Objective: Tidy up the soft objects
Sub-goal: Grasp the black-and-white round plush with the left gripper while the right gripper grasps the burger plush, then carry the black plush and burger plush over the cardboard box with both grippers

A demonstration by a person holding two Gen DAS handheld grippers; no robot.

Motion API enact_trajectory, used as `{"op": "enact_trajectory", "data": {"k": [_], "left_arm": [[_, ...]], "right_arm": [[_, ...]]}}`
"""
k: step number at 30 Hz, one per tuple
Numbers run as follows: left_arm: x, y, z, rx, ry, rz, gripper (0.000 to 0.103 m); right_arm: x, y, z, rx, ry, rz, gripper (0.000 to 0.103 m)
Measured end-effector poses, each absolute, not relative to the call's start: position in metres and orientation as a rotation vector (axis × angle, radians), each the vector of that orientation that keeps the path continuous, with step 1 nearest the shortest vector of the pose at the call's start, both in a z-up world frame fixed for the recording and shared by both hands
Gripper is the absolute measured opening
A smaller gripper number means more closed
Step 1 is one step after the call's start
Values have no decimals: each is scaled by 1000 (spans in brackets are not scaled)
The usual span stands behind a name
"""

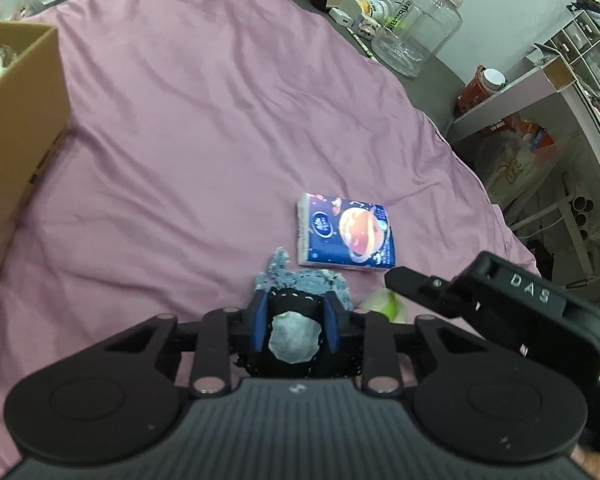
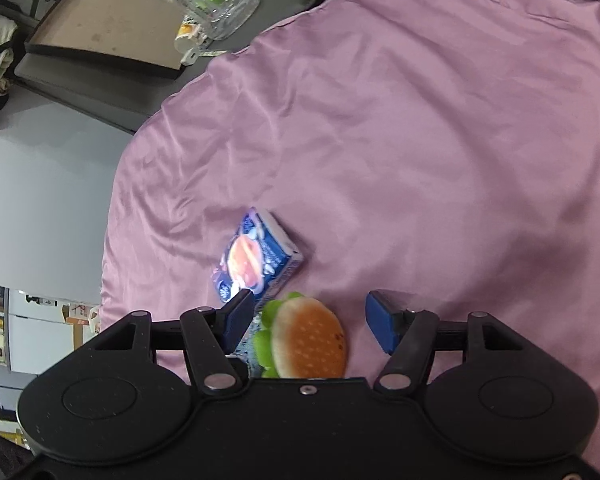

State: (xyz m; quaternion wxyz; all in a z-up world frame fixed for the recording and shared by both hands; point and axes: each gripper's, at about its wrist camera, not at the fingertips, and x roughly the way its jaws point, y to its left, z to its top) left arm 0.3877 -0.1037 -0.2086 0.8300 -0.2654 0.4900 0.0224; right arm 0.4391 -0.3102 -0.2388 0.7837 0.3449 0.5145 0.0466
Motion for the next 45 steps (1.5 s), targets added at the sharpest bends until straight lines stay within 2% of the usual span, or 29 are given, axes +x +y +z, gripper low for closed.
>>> {"op": "enact_trajectory", "data": {"k": [6, 10, 15, 36, 45], "left_arm": [[378, -92, -201, -567, 1023, 64, 25], [372, -90, -190, -531, 993, 62, 25], [362, -88, -179, -507, 985, 49, 25], [292, -60, -110, -425, 882, -29, 25], [267, -21, -78, -428, 834, -27, 25]], "right_arm": [[437, -300, -239, 682, 1139, 110, 61], [433, -296, -241, 657, 1154, 115, 33], [420, -292, -228, 614, 1119, 115, 24], [345, -295, -161, 601, 960, 142, 22], [335, -280, -109, 498, 886, 187, 22]]}}
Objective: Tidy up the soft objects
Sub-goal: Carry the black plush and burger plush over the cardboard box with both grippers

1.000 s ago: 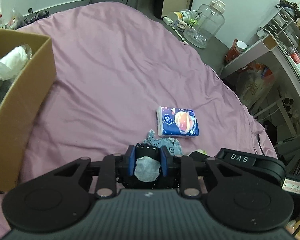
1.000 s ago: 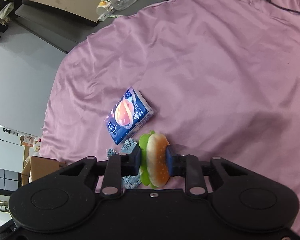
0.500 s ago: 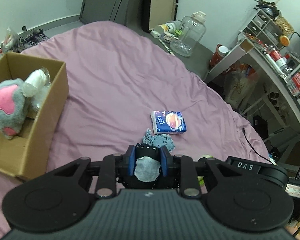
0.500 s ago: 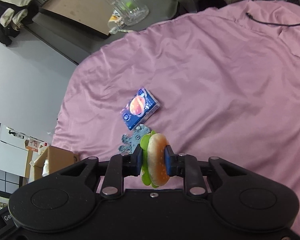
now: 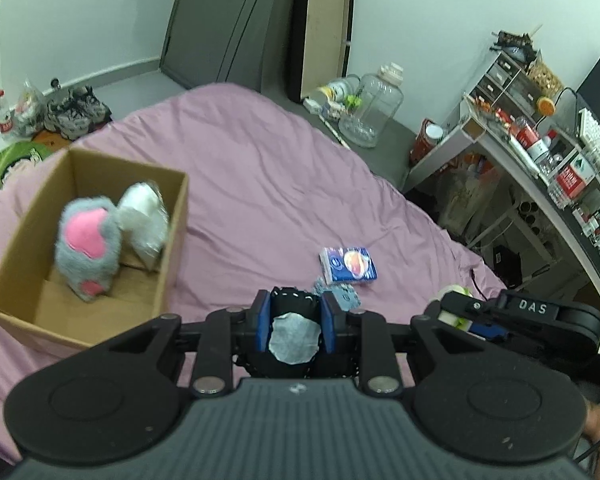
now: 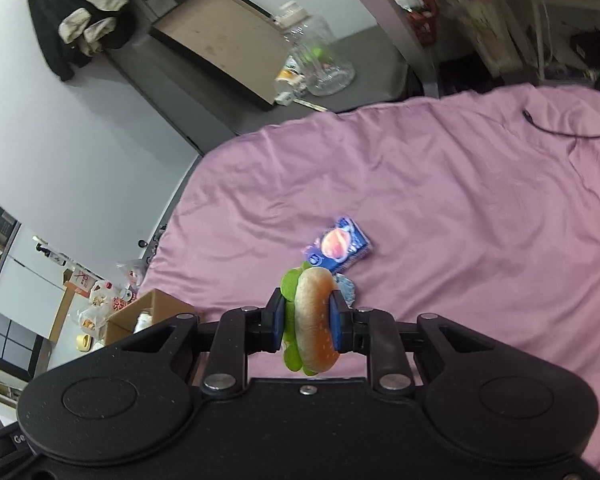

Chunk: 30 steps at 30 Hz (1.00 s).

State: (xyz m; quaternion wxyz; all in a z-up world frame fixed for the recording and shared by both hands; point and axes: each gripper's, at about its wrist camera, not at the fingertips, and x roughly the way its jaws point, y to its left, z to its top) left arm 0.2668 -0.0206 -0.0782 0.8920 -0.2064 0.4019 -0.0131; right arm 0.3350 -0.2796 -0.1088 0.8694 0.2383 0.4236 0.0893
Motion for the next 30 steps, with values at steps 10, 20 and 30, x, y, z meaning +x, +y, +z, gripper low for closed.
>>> {"op": "enact_trajectory", "data": {"k": [10, 20, 30], "left_arm": [[250, 26, -59, -374, 781, -15, 25], [239, 82, -62, -386, 757, 30, 25], [241, 118, -71, -395, 767, 28, 26]], "right_arm": [[308, -242, -75, 407, 836, 224, 22], [294, -194, -64, 382, 824, 275, 22], [286, -146, -57, 380, 805, 290, 22]]}}
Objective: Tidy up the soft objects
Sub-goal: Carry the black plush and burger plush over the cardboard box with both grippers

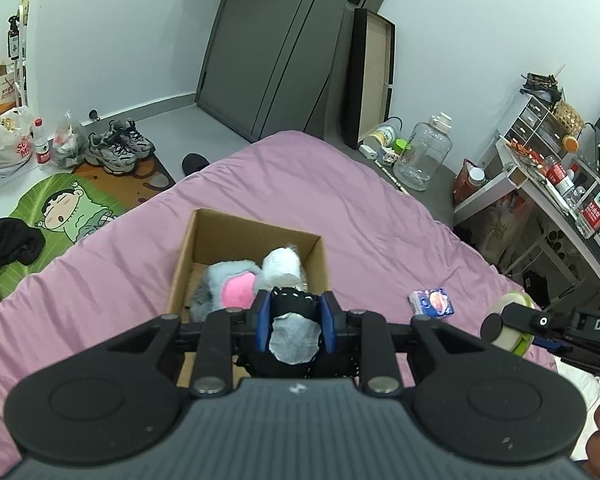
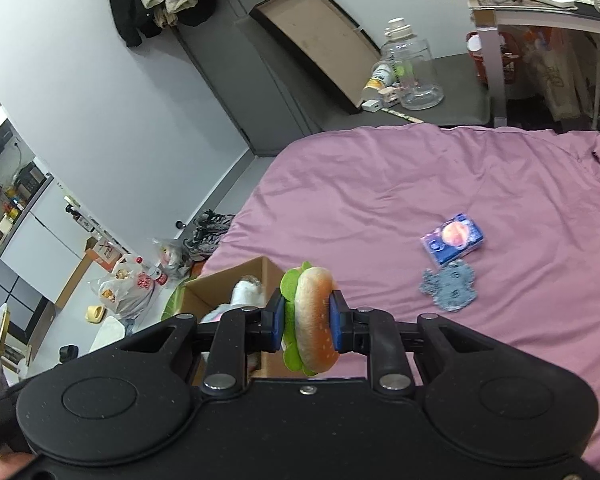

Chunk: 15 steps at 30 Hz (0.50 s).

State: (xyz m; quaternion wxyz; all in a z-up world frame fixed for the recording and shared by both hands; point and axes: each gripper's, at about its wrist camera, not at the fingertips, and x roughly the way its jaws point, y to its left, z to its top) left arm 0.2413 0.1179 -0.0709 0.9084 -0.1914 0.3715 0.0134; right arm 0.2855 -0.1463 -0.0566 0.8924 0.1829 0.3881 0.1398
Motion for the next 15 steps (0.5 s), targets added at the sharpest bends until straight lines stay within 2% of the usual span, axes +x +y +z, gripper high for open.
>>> {"op": "enact_trajectory", "data": {"k": [15], "left_arm": [[257, 154, -107, -437, 850, 32, 27]], "right_arm": [[297, -71, -71, 363, 855, 341, 23]]}}
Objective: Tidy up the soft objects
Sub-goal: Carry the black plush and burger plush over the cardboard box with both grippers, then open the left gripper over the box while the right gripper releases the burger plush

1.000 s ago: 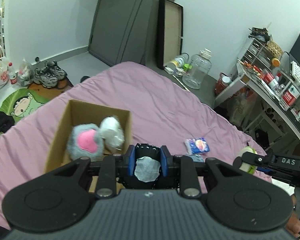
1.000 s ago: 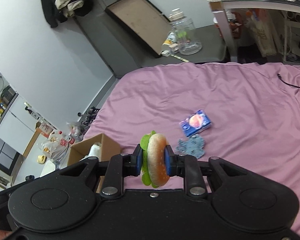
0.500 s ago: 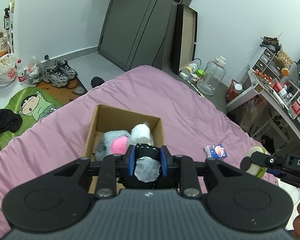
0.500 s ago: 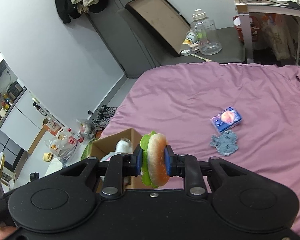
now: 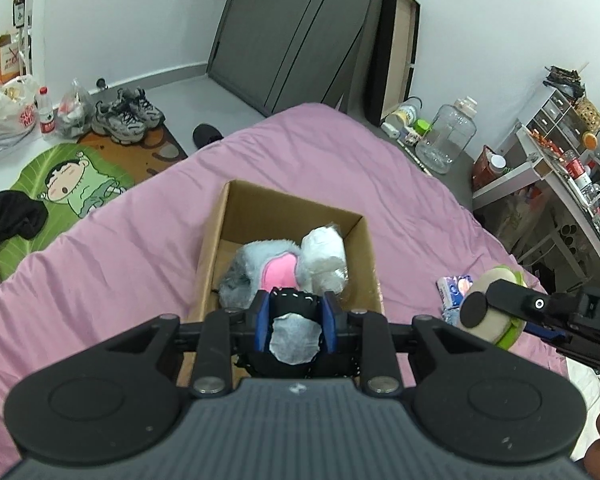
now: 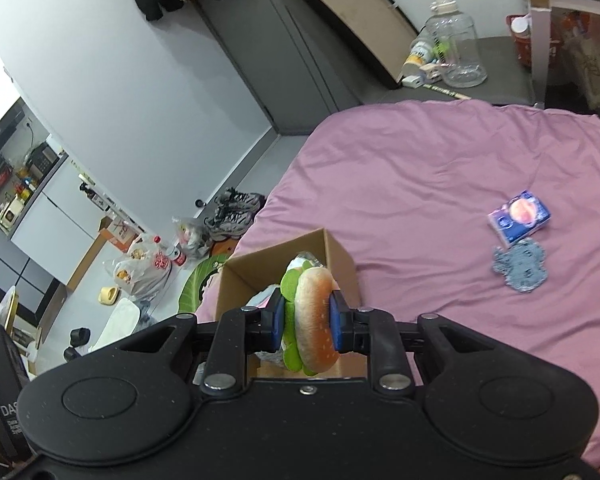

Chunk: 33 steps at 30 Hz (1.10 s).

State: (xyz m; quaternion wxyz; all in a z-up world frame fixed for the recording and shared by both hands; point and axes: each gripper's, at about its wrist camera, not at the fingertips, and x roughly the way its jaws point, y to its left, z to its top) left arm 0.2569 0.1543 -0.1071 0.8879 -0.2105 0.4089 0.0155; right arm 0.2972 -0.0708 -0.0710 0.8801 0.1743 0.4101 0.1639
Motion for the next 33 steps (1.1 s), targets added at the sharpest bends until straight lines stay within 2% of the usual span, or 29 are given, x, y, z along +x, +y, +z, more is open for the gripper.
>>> {"op": "enact_trajectory", "data": {"k": [7, 11, 15, 21, 24, 25, 27, 29, 30, 33], "left_arm": [[269, 158, -128, -443, 914, 58, 31], [272, 166, -138, -457, 972, 97, 39], [267, 171, -133, -449, 954, 111, 50], [258, 179, -125, -459, 935, 151, 55], [255, 181, -121, -450, 930, 173, 57], [254, 181, -120, -449, 930, 177, 58], [252, 181, -118, -445, 936, 174, 63], [251, 179, -115, -428, 944, 176, 69], [250, 178, -114, -419, 946, 179, 71], [247, 174, -109, -400, 940, 185, 72]], "right_arm": [[303, -56, -83, 352, 897, 347, 23], [305, -46, -92, 353, 928, 355, 23], [305, -35, -99, 360, 955, 374, 24], [301, -15, -110, 371, 996, 409, 25], [298, -9, -113, 365, 1004, 411, 32], [298, -7, -114, 360, 1012, 406, 42], [296, -6, -114, 357, 1022, 410, 52], [294, -6, -111, 345, 1011, 407, 57], [293, -8, -109, 337, 1011, 395, 63], [289, -18, -103, 333, 996, 376, 75]]}}
